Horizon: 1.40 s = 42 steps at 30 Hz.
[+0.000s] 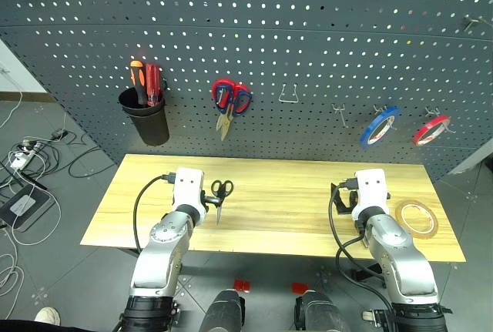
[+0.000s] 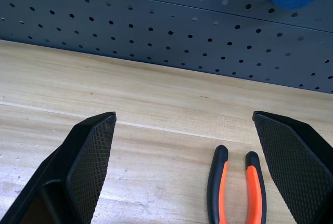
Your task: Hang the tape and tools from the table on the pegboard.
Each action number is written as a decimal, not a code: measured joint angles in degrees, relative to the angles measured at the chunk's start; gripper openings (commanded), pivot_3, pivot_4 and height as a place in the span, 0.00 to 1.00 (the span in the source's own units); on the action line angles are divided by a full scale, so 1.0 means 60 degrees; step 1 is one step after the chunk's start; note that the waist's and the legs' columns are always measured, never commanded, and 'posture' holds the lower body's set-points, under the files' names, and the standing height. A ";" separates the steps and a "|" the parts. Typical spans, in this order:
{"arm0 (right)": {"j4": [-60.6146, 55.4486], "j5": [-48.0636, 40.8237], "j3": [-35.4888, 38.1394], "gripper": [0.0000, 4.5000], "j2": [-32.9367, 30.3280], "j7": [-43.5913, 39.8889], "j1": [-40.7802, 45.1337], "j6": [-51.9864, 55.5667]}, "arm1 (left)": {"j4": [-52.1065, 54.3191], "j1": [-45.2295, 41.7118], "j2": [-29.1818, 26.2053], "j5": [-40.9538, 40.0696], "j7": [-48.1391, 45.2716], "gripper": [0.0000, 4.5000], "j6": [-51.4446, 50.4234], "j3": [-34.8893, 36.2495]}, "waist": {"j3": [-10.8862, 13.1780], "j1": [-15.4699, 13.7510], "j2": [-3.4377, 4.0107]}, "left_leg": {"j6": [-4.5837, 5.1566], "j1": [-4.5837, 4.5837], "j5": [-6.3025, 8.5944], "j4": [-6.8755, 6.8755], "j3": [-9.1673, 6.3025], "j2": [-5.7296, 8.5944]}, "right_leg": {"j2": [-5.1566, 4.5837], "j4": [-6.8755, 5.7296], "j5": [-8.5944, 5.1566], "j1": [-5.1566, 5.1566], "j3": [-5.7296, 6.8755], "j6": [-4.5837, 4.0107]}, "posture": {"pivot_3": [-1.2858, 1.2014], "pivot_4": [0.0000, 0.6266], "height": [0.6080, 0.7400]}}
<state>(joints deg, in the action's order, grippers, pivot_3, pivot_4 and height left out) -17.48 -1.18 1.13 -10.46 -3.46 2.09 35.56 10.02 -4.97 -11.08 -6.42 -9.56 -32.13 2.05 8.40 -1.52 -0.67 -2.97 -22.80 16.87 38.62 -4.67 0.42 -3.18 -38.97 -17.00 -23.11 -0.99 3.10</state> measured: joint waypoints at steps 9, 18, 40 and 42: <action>-0.0006 0.0000 0.0003 1.00 -0.0043 -0.0021 -0.0127 0.0000 | -0.0001 -0.0016 -0.0054 0.0016 0.0015 1.00 0.0014 0.0112 | -0.0001 0.0001 0.0000 | -0.0001 0.0000 0.0000 0.0000 0.0000 0.0001 | 0.0000 0.0000 0.0000 0.0000 0.0000 0.0000 | 0.57 0.25 1.00; -0.0008 -0.0001 0.0005 1.00 -0.0062 -0.0033 -0.0147 -0.0001 | 0.0001 0.0182 -0.0047 0.0017 0.0030 1.00 0.0022 0.0112 | -0.0001 -0.0005 -0.0001 | -0.0003 0.0000 -0.0002 0.0000 0.0003 0.0000 | -0.0001 0.0000 0.0000 0.0000 0.0000 0.0000 | 0.57 0.24 1.00; 0.0000 -0.0007 0.0079 1.00 -0.0674 -0.0413 -0.0267 0.0000 | -0.0173 -0.0298 -0.0478 0.0209 -0.0912 1.00 0.0438 -0.0876 | 0.0004 -0.0025 0.0000 | -0.0001 -0.0001 -0.0001 0.0003 0.0016 0.0005 | -0.0001 0.0000 0.0000 0.0007 0.0006 0.0000 | 0.56 0.30 1.00; 0.0064 -0.0020 0.0178 1.00 -0.0902 -0.0582 -0.0270 0.0005 | -0.0267 -0.0642 -0.0512 0.0211 -0.1372 1.00 0.0665 -0.1285 | 0.0014 -0.0014 0.0002 | 0.0001 0.0000 0.0000 0.0004 0.0020 0.0006 | -0.0001 0.0001 0.0000 0.0010 0.0004 0.0000 | 0.56 0.32 1.00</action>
<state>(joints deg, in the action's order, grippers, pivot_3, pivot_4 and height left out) -17.09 -1.30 2.20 -15.87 -6.95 0.47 35.59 8.42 -8.82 -14.15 -5.15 -17.79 -28.14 -5.66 8.48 -1.60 -0.66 -2.96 -22.80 16.87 38.64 -4.55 0.46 -3.18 -38.96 -17.00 -23.05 -0.97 3.10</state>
